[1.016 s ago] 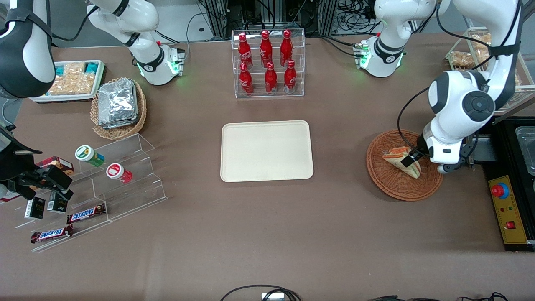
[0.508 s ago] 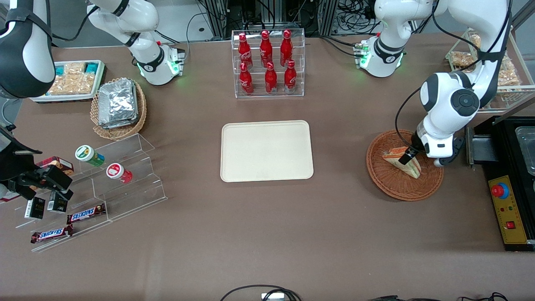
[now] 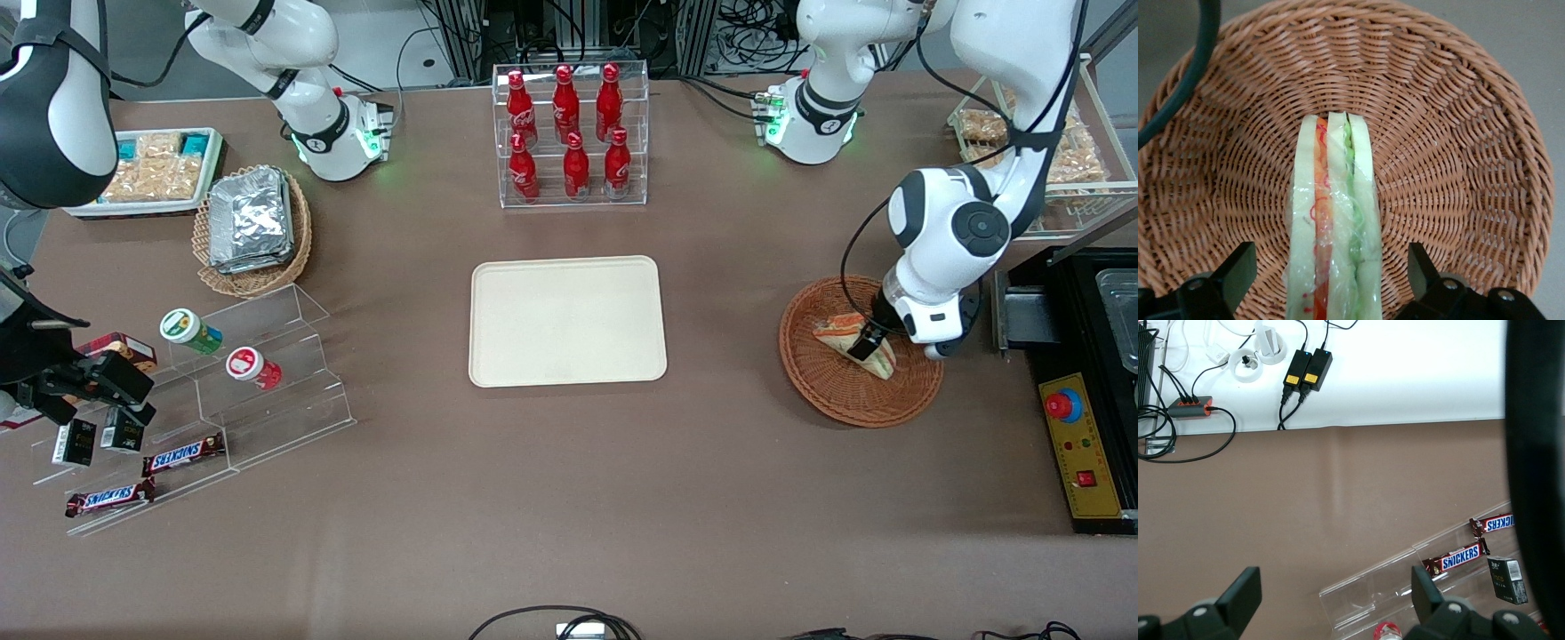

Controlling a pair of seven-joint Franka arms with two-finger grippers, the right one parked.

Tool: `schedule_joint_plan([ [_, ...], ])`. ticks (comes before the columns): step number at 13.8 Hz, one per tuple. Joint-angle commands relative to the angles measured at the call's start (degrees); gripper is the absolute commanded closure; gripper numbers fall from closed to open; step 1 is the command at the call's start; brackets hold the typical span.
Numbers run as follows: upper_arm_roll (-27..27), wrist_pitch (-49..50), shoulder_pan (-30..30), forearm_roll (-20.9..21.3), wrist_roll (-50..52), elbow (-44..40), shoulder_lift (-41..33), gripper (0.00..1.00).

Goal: Place sandwich from basket to tray
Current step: 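Close the left gripper on the wrapped sandwich's crust edge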

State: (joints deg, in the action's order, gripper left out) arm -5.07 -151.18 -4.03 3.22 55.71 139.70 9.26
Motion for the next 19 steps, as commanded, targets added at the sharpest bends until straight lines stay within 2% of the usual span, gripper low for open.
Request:
schedule_joint_plan([
  [1, -0.1, -1.3, 0.1, 1.2, 2.2, 0.6, 0.1, 0.00],
  [2, -0.1, -1.3, 0.1, 1.2, 2.3, 0.6, 0.4, 0.13],
  [5, -0.1, -1.3, 0.1, 1.2, 2.2, 0.6, 0.7, 0.93],
  [6, -0.1, -1.4, 0.1, 1.2, 2.3, 0.7, 0.8, 1.00],
  [11, -0.1, -2.5, 0.1, 1.3, 2.0, 0.4, -0.2, 1.00],
  [17, -0.8, 11.7, 0.5, 1.6, -7.3, -3.8, -7.6, 1.00],
  [19, -4.3, 14.1, 1.5, 1.7, -10.9, -5.9, -7.9, 1.00],
])
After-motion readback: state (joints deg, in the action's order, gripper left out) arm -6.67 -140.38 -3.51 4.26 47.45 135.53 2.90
